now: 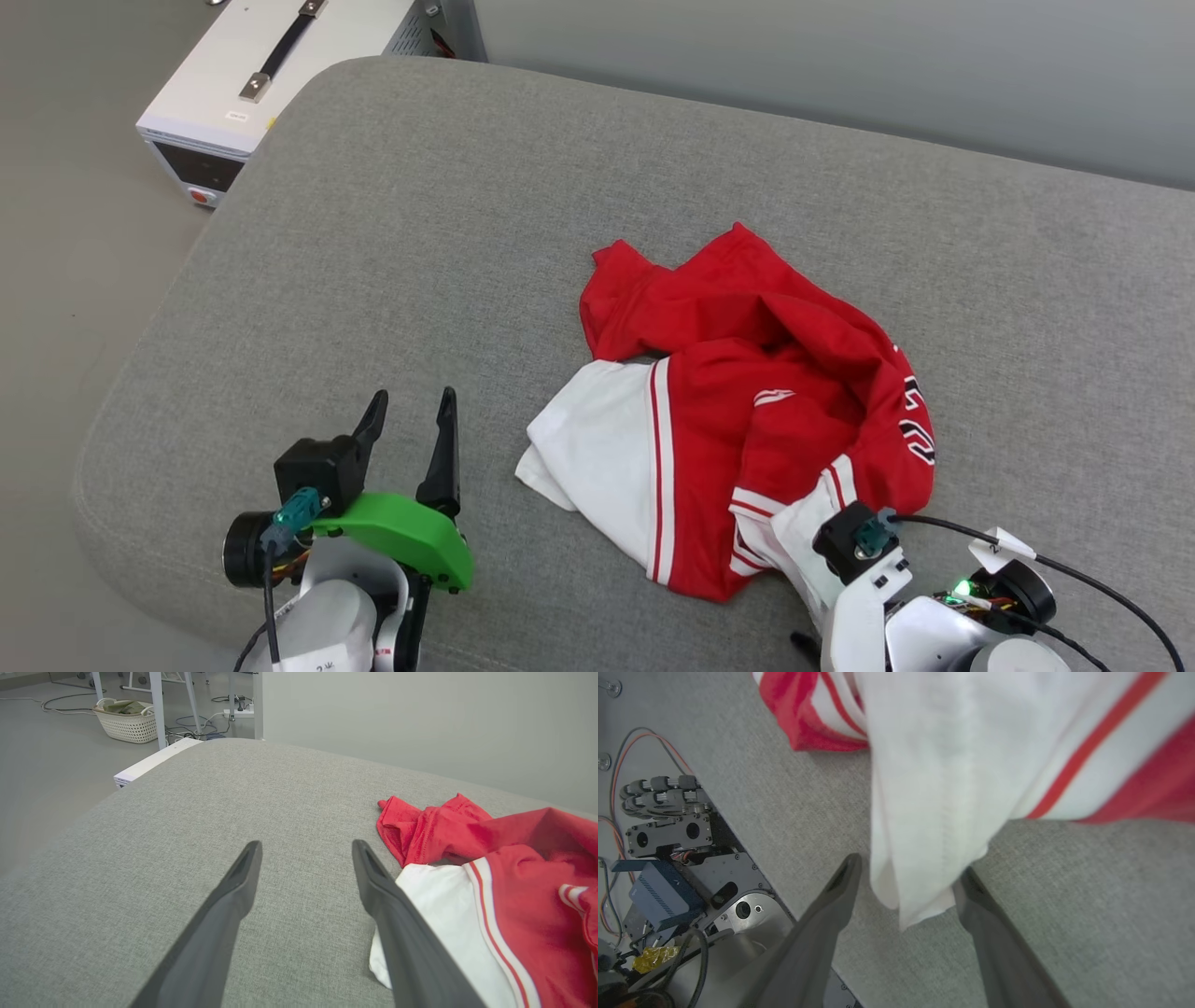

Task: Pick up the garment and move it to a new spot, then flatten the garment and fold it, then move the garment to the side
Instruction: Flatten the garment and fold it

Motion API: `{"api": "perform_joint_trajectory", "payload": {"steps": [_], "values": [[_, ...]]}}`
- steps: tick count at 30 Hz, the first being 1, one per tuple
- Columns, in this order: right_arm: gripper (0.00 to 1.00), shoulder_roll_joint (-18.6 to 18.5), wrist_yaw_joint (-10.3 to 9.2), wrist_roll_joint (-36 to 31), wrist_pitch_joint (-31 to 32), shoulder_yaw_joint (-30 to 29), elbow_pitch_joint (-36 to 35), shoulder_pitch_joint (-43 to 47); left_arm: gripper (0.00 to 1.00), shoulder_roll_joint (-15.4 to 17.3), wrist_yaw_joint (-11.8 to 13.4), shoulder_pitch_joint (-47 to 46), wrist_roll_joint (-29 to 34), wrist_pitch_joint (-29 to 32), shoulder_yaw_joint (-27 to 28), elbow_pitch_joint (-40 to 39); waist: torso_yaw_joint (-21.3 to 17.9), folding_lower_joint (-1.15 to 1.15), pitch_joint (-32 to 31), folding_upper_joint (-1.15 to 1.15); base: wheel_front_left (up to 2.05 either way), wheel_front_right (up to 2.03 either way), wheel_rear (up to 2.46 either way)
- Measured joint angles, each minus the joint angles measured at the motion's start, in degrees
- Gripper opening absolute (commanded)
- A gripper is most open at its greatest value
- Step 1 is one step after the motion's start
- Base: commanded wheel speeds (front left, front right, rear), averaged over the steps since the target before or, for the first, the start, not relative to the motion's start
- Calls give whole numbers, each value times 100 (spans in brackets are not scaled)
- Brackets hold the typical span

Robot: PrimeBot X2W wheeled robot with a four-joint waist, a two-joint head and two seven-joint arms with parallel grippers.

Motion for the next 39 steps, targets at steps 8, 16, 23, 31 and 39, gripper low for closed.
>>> {"api": "perform_joint_trajectory", "payload": {"steps": [8,16,23,31,39], "values": [[0,-16,-1,97,-269,-21,104,-47,100,-18,-24,-4,5,-4,46,125,-90,0,-54,0,0,0,0],[0,-42,-1,524,-409,-582,-394,90,100,52,-47,26,33,-7,74,174,-350,0,-293,0,0,0,0],[0,-192,-1,848,-170,-1675,-1021,339,100,108,-70,146,47,-7,65,178,-759,0,-461,0,0,0,0],[0,-453,-1,1211,266,-2838,-1204,547,100,101,-67,142,46,-7,52,180,-1320,0,-476,0,0,0,0],[0,-677,-1,1515,400,-3477,-526,376,100,57,-116,-43,65,-7,4,263,-1640,0,-156,0,0,0,0]]}}
